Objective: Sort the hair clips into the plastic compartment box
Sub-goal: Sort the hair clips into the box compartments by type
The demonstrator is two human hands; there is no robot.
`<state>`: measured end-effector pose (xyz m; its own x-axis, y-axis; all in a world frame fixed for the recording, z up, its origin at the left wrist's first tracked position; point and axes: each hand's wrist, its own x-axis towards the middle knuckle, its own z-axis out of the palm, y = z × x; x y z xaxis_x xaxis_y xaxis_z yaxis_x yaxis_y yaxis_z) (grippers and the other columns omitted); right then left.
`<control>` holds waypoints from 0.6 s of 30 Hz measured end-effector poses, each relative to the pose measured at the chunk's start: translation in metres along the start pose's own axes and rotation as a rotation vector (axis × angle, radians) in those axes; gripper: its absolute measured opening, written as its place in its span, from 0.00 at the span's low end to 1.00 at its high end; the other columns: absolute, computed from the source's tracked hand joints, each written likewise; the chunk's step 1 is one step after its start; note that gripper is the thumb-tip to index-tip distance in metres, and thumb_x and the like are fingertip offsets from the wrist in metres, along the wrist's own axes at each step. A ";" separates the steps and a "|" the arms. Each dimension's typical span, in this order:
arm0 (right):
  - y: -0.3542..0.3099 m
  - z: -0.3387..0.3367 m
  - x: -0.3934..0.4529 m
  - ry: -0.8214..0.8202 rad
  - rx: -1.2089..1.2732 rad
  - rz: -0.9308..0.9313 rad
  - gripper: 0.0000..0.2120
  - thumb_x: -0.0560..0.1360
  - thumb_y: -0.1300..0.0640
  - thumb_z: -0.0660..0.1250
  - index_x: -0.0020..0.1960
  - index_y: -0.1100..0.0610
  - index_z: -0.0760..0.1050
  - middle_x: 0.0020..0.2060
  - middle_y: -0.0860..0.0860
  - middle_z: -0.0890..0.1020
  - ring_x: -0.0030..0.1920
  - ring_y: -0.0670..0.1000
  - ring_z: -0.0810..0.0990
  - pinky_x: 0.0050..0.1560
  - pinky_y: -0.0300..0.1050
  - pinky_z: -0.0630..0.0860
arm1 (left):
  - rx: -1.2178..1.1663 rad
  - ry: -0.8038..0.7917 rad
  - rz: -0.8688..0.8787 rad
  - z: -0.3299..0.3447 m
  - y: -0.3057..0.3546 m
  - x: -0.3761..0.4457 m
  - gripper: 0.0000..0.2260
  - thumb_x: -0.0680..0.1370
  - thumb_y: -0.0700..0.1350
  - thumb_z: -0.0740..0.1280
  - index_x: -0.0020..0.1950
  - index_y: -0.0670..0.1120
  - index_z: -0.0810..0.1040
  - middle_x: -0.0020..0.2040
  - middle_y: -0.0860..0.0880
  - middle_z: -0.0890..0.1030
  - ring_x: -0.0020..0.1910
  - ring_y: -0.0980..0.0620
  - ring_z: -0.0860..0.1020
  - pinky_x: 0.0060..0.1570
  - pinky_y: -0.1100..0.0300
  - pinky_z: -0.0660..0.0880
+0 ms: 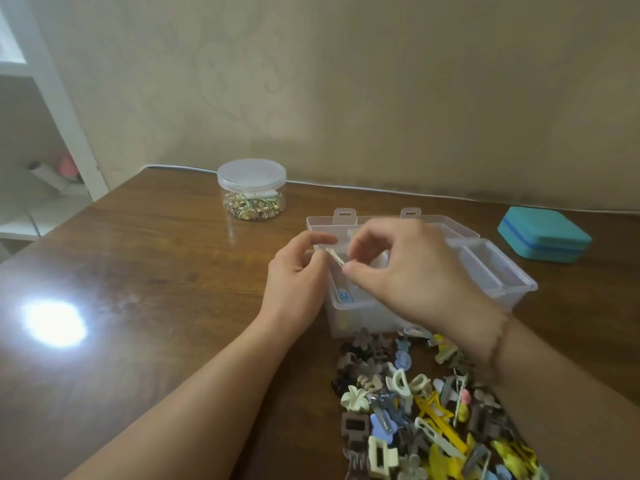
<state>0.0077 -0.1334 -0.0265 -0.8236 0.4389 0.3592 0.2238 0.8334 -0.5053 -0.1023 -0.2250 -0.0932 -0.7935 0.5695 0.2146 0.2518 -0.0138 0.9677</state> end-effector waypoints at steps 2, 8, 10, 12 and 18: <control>-0.001 0.013 0.001 0.009 -0.163 -0.001 0.03 0.70 0.49 0.69 0.39 0.46 0.77 0.35 0.41 0.81 0.37 0.39 0.77 0.35 0.39 0.73 | 0.018 0.008 0.017 0.000 0.000 0.000 0.14 0.77 0.37 0.59 0.53 0.50 0.81 0.32 0.46 0.81 0.29 0.53 0.76 0.30 0.58 0.74; 0.000 -0.020 -0.010 -0.079 -0.125 -0.127 0.02 0.72 0.50 0.69 0.40 0.46 0.78 0.34 0.37 0.80 0.33 0.36 0.75 0.33 0.31 0.67 | 0.019 0.018 0.003 0.002 0.000 0.000 0.13 0.78 0.38 0.60 0.53 0.50 0.81 0.40 0.46 0.85 0.41 0.48 0.83 0.43 0.50 0.79; 0.006 -0.049 -0.021 -0.138 -0.130 -0.113 0.02 0.71 0.49 0.68 0.40 0.43 0.78 0.37 0.31 0.79 0.34 0.37 0.76 0.32 0.31 0.67 | 0.008 0.018 -0.008 0.002 0.000 0.000 0.13 0.79 0.38 0.60 0.53 0.51 0.81 0.42 0.49 0.85 0.43 0.52 0.82 0.43 0.55 0.80; 0.017 -0.066 -0.035 -0.301 -0.348 -0.057 0.02 0.72 0.46 0.67 0.43 0.39 0.77 0.38 0.33 0.79 0.38 0.34 0.76 0.33 0.32 0.68 | -0.001 0.019 -0.010 0.002 0.000 0.001 0.13 0.79 0.38 0.59 0.53 0.51 0.81 0.42 0.49 0.84 0.42 0.54 0.82 0.40 0.59 0.79; 0.033 -0.051 -0.064 -0.413 -0.743 -0.048 0.16 0.76 0.39 0.59 0.63 0.35 0.69 0.55 0.37 0.79 0.54 0.43 0.77 0.50 0.43 0.77 | -0.026 0.006 -0.021 0.002 -0.002 0.001 0.13 0.80 0.38 0.59 0.55 0.51 0.81 0.45 0.53 0.84 0.45 0.58 0.83 0.37 0.68 0.78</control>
<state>0.0946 -0.1167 -0.0260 -0.9326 0.3603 -0.0211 0.3490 0.9152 0.2016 -0.1024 -0.2223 -0.0952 -0.8015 0.5653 0.1951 0.2206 -0.0238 0.9751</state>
